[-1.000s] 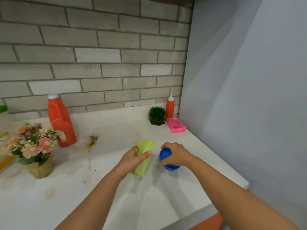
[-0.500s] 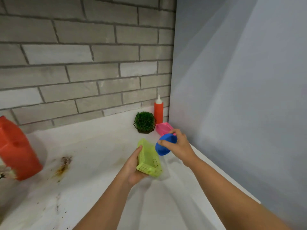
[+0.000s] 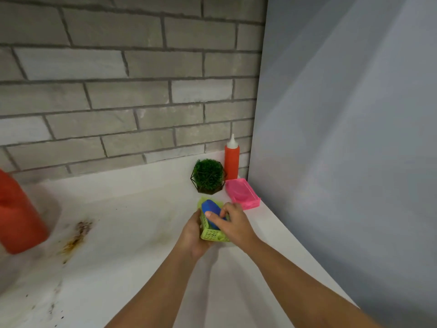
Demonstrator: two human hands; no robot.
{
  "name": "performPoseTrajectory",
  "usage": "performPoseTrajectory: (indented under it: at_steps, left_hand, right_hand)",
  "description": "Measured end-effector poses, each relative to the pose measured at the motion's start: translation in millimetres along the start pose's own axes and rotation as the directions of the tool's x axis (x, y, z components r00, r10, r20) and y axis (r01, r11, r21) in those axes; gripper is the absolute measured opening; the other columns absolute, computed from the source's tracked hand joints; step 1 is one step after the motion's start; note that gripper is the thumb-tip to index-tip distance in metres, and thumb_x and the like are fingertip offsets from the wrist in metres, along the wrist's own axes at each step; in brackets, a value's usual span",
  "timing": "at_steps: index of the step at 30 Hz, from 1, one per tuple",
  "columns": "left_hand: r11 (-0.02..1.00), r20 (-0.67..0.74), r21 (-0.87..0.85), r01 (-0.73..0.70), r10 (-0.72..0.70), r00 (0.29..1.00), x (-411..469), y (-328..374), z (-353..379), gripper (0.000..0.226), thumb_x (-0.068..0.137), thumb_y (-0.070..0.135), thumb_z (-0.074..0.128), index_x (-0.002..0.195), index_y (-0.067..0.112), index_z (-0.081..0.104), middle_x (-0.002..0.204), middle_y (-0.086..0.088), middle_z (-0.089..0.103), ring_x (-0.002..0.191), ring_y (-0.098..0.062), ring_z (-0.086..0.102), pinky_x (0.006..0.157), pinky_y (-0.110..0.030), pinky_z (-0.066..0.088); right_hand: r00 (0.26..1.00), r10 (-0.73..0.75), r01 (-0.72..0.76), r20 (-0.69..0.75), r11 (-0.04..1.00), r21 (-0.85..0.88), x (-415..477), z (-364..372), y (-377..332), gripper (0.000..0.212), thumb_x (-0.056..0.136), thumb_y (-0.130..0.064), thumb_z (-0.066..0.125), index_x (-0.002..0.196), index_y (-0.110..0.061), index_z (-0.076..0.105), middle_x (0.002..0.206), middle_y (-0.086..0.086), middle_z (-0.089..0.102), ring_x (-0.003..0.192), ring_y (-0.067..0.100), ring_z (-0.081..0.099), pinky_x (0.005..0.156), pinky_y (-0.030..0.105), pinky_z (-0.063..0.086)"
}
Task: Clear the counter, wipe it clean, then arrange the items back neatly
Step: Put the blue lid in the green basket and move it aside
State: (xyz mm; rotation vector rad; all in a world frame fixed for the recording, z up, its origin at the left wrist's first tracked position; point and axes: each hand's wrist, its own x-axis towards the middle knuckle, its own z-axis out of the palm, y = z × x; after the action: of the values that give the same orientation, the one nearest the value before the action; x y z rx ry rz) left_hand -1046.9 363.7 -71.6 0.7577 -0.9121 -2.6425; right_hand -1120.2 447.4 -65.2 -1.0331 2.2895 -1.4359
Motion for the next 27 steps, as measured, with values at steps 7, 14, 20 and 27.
performPoseTrajectory:
  at_steps: [7,14,20,27]
  left_hand:
    - [0.993,-0.150,0.023,-0.113,0.115,0.982,24.2,5.3,-1.0,0.040,0.101,0.031,0.030,0.099,0.005,0.060,0.069,-0.011,0.072,0.058,-0.021,0.070,0.045,-0.027,0.054]
    - [0.984,-0.240,0.085,-0.159,0.175,0.955,39.2,11.6,-0.4,0.035,0.099,0.025,0.033,0.103,0.002,0.059,0.089,-0.017,0.066,0.076,-0.027,0.062,0.065,-0.036,0.054]
    - [0.927,-0.270,0.335,-0.169,0.266,0.925,37.6,6.3,6.3,0.028,0.097,0.015,0.035,0.095,0.007,0.062,0.087,-0.015,0.065,0.078,-0.026,0.061,0.074,-0.037,0.050]
    - [0.850,-0.383,0.513,-0.118,0.350,0.855,45.3,14.0,7.6,0.034,0.100,0.025,0.030,0.110,0.008,0.057,0.106,-0.016,0.063,0.094,-0.029,0.061,0.078,-0.036,0.050]
  right_hand:
    - [0.972,-0.149,0.198,0.183,0.935,-0.293,23.3,-2.9,19.5,0.051,0.072,-0.047,0.059,0.110,-0.012,0.062,0.110,0.005,0.057,0.103,0.023,0.052,0.090,0.037,0.042]
    - [0.921,-0.389,0.347,0.017,0.799,-0.491,37.0,2.6,42.4,0.030,0.058,-0.018,0.082,0.081,-0.011,0.065,0.080,0.007,0.062,0.074,0.030,0.057,0.062,0.037,0.047]
    - [0.894,-0.438,0.420,0.091,0.751,-0.510,39.6,-1.8,50.3,0.026,0.056,-0.010,0.083,0.075,-0.013,0.065,0.076,0.004,0.063,0.070,0.027,0.055,0.057,0.033,0.044]
    - [0.884,-0.447,0.438,0.140,0.683,-0.585,39.5,-11.3,51.2,0.038,0.040,-0.006,0.089,0.068,-0.019,0.067,0.069,-0.002,0.064,0.063,0.020,0.057,0.051,0.027,0.046]
